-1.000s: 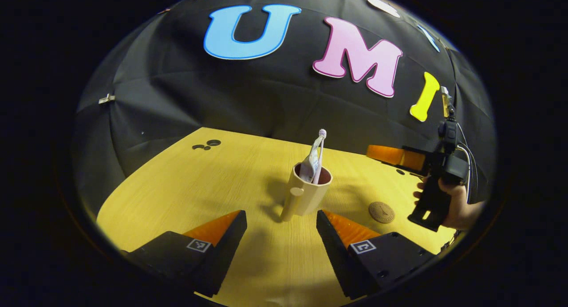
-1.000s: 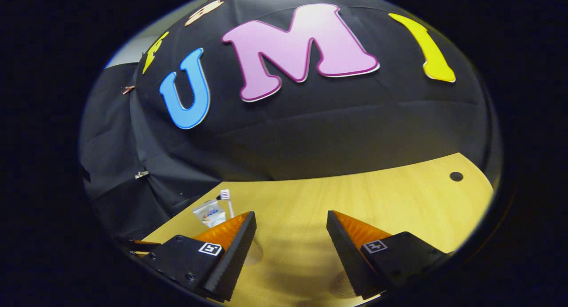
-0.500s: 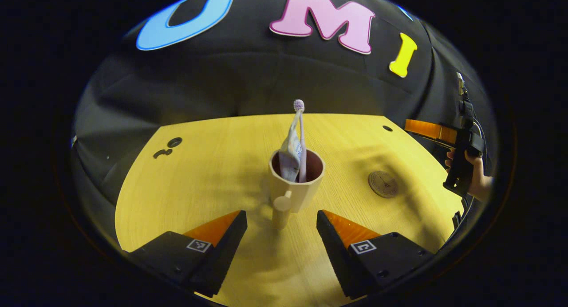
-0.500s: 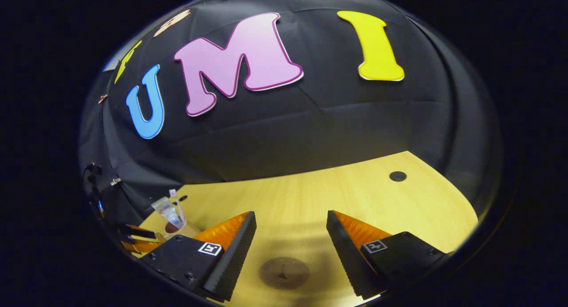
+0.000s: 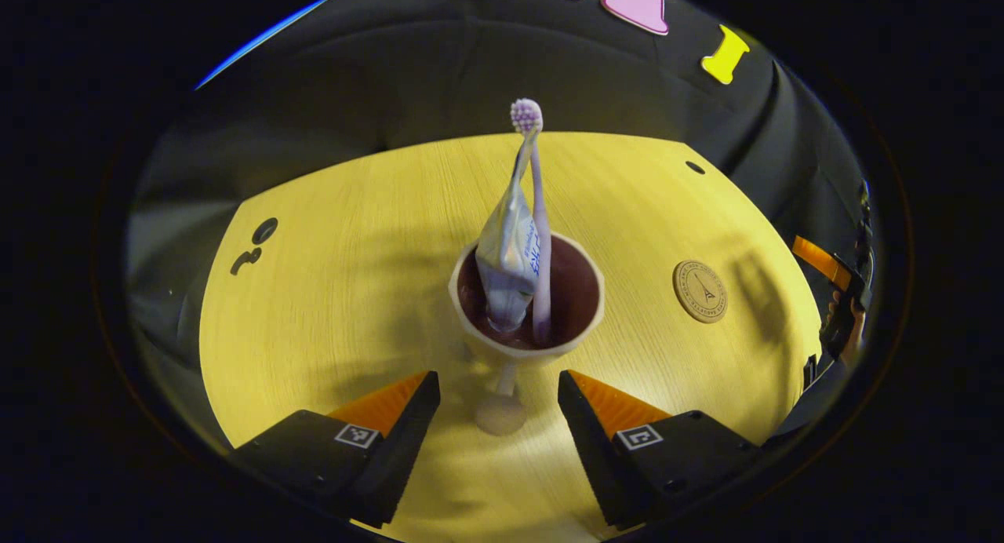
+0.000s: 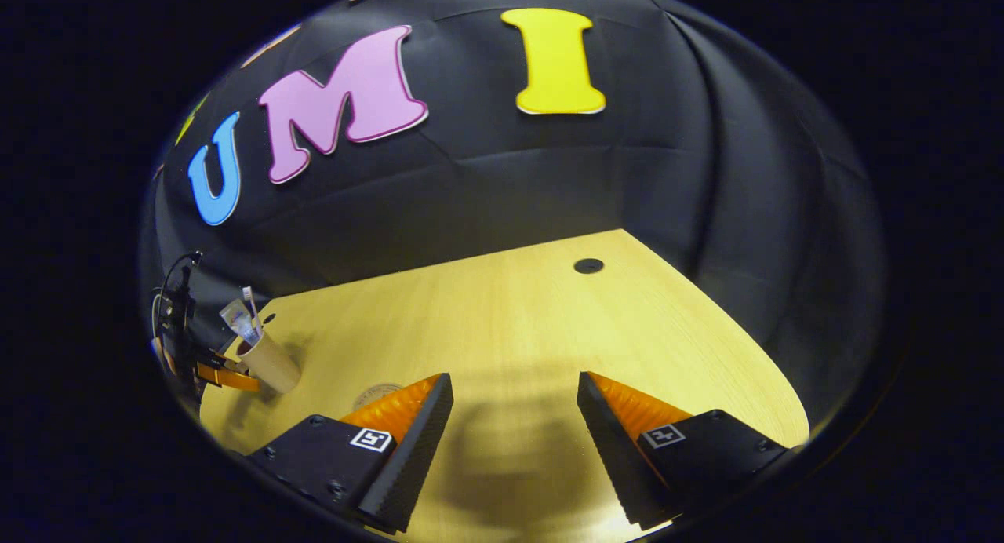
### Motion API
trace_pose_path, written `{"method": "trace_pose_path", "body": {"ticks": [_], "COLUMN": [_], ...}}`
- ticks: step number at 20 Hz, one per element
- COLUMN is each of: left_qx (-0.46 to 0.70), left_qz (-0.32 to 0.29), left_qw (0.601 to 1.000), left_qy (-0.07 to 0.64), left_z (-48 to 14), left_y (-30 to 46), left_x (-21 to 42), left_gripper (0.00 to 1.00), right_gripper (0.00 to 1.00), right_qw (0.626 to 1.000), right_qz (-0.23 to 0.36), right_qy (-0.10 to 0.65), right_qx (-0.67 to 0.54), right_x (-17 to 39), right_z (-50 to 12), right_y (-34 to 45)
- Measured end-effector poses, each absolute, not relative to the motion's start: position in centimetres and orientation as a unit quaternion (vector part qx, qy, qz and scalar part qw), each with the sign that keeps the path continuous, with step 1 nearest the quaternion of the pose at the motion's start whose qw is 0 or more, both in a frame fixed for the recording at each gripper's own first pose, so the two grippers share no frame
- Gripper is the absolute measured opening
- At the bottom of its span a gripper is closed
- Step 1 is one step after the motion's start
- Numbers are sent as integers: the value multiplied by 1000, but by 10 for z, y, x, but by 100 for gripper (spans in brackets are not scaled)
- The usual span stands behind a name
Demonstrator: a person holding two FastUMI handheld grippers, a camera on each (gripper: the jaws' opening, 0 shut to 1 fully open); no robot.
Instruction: Put the toothbrush and toothpaste on the desktop into the cup, then pick up the cup and place it on the coaster on the desktop.
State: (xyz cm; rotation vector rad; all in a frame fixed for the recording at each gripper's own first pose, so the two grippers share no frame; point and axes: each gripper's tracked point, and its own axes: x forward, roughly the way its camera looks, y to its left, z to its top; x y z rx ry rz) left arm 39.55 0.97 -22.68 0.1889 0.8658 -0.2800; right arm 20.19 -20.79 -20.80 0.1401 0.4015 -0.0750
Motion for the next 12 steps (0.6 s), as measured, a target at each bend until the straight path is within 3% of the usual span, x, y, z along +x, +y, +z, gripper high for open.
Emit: {"method": "trace_pose_path", "body": {"ticks": [7, 12], "left_qx": [136, 145], "left_qz": [-143, -139], "left_qw": [859, 849], "left_qy": [472, 488], "left_z": [-232, -236], "left_y": [-1, -4], "left_x": [401, 398], "left_gripper": [62, 31], "right_gripper": [98, 98], "right_qw": [970, 965], "right_qz": [-89, -93], "right_qy": [203, 215], "right_qx": [104, 116], "right_x": [182, 176], "right_z": [-220, -226], "right_y": [-254, -258]}}
